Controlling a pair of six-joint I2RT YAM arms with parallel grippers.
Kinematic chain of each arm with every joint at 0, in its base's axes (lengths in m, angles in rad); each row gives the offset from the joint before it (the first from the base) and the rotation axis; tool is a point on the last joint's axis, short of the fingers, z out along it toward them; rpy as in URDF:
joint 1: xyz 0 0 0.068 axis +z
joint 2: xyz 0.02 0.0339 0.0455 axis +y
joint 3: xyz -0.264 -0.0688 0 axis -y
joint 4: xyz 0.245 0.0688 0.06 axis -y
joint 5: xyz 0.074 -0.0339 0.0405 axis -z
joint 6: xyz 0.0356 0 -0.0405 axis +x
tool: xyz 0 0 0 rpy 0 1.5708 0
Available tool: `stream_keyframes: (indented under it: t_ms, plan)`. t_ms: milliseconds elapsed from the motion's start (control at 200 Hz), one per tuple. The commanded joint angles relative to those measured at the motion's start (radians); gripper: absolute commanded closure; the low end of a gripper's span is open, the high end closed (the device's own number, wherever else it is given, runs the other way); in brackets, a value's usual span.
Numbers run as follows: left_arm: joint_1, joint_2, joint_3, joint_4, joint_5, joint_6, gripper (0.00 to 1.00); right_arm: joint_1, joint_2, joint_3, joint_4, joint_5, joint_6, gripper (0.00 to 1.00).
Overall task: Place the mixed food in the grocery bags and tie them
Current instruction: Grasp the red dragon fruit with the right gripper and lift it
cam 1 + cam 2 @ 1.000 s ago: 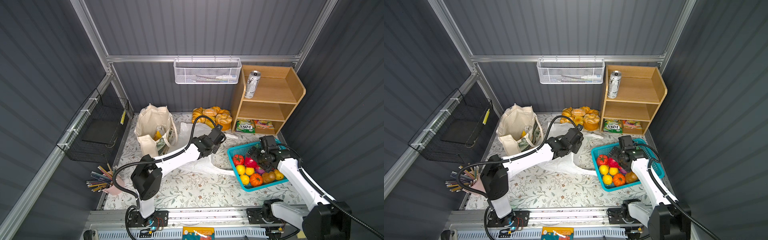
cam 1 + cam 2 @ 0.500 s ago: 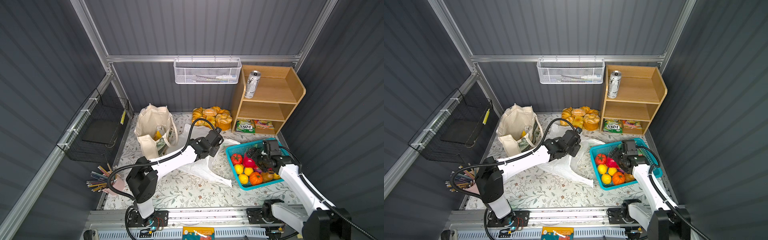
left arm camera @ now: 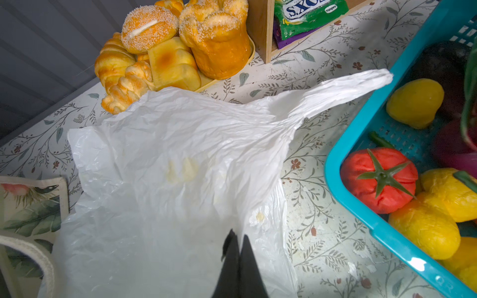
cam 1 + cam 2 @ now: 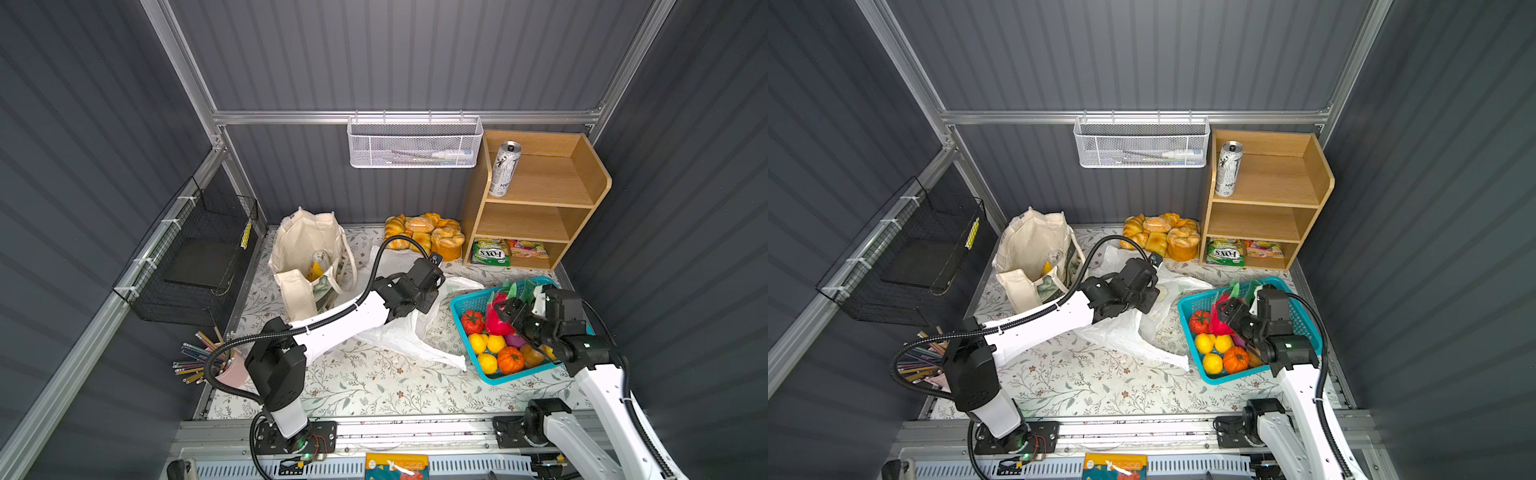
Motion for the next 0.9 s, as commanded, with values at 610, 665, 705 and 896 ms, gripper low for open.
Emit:
stream_keyframes:
  t_ms: [610,665,705,896]
  plan:
    - [0.002,-0.061,0.095,-0.066,0.049,-0.002,1.0,0.437,0.481,0.098,0.545,-0.135,0.142,0.44]
    - [0.002,-0.064,0.095,-0.062,0.048,-0.006,1.0,0.451,0.51,0.113,0.55,-0.134,0.143,0.44]
    - [0.003,-0.064,0.096,-0.058,0.043,-0.007,1.0,0.462,0.527,0.119,0.548,-0.133,0.146,0.44]
    - [0.007,-0.063,0.13,-0.067,-0.002,-0.003,1.0,0.479,0.494,0.07,0.514,-0.102,0.142,0.44]
